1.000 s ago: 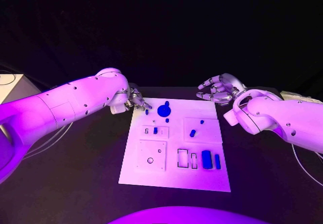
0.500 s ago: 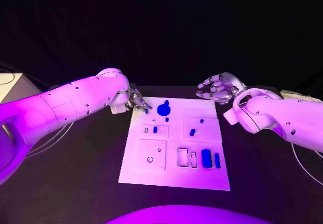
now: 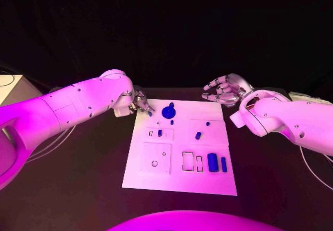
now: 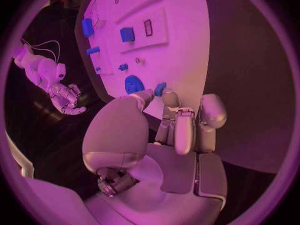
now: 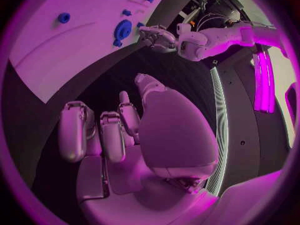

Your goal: Assemble the parts on the task board

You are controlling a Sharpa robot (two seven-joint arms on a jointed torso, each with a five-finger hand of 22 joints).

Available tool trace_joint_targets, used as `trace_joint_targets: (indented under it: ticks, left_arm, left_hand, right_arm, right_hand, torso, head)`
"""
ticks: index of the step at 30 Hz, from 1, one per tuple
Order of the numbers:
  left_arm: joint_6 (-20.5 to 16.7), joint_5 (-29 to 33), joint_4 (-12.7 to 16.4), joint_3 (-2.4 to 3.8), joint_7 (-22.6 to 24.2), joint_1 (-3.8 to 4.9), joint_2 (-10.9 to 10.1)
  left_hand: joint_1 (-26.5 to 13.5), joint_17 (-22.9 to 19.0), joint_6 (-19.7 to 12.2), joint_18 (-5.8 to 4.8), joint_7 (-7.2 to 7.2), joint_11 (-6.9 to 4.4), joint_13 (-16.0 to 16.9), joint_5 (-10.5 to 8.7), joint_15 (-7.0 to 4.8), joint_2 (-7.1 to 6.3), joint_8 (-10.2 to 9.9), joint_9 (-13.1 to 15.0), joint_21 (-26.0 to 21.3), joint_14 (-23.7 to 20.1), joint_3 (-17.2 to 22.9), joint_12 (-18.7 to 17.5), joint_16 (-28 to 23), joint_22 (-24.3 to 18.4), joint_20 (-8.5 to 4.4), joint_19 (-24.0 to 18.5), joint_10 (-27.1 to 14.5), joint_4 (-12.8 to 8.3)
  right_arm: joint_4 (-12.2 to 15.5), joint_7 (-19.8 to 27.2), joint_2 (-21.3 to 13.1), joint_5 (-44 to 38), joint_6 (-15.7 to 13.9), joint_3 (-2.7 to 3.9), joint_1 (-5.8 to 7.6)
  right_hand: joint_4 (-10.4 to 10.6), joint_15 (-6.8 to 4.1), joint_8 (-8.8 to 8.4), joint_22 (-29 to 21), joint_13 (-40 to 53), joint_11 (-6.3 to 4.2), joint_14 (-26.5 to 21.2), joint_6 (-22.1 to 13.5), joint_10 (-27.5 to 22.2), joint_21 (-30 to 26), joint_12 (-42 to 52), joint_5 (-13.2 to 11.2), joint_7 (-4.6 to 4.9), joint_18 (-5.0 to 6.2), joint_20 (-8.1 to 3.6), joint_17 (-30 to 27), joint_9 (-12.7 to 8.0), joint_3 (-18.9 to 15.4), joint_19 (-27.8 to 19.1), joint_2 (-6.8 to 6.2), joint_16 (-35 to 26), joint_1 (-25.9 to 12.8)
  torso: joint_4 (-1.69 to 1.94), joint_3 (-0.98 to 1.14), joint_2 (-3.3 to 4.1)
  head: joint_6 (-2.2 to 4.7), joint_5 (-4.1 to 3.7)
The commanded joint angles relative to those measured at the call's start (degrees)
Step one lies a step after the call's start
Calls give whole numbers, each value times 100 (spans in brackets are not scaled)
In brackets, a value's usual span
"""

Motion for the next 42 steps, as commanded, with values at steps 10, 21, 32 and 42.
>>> trace_joint_targets:
  ticks: [10, 21, 32, 42]
  left_arm:
    - [-17, 282, 27, -1, 198, -2, -4]
    - [-340, 535, 412, 9, 122, -1, -248]
    - [-781, 568, 1594, 9, 4, 2, -940]
    - [-1197, 131, 2400, -63, 0, -89, -1362]
  left_hand:
    - [-18, 630, -159, -16, -30, -41, -122, -20, -40, -159, 456, 265, 74, 326, 1837, 6, 73, 72, -39, 25, 51, -943]
    - [-377, 765, -76, -50, -61, -74, -8, 123, -77, -284, 676, 416, 209, 382, 2483, 122, 143, 266, -75, 158, 235, -1378]
    - [-688, 835, 100, -89, -134, -147, 194, 714, -146, -446, 760, 442, 334, 414, 2692, 274, 175, 453, -134, 304, 490, -1577]
    - [-707, 850, 143, -101, -152, -165, 255, 779, -160, -462, 771, 445, 367, 420, 2726, 314, 182, 512, -145, 347, 543, -1608]
  right_arm:
    - [0, 61, 10, -15, 70, 1, 0]
    - [-6, 63, 8, -4, 74, 1, 0]
    - [-39, 57, -18, 3, 77, 1, 0]
    - [-49, 73, -28, 16, 86, 0, -5]
  right_hand:
    - [-24, 29, -30, 666, 3, -10, 406, -36, -31, -32, 1, 28, 2, 68, 26, 938, -8, 65, 5, -2, -24, -88]
    - [-23, 29, -29, 661, -7, -10, 404, -35, -40, -42, -7, 30, 1, 70, 26, 932, -8, 70, 2, -2, -27, -93]
    - [-22, 29, -29, 657, -4, -10, 402, -35, -36, -50, -3, 31, 1, 71, 26, 926, -8, 72, -1, -1, -31, -95]
    - [-22, 29, -29, 657, -4, -10, 402, -35, -36, -50, -3, 31, 1, 71, 26, 926, -8, 72, -1, -1, -31, -95]
  torso:
    - [2, 3, -2]
    - [18, 5, -19]
    - [59, -4, -69]
    - [118, -26, -119]
  head:
    - [-16, -4]
    - [-31, 1]
    - [-65, 31]
    - [-107, 35]
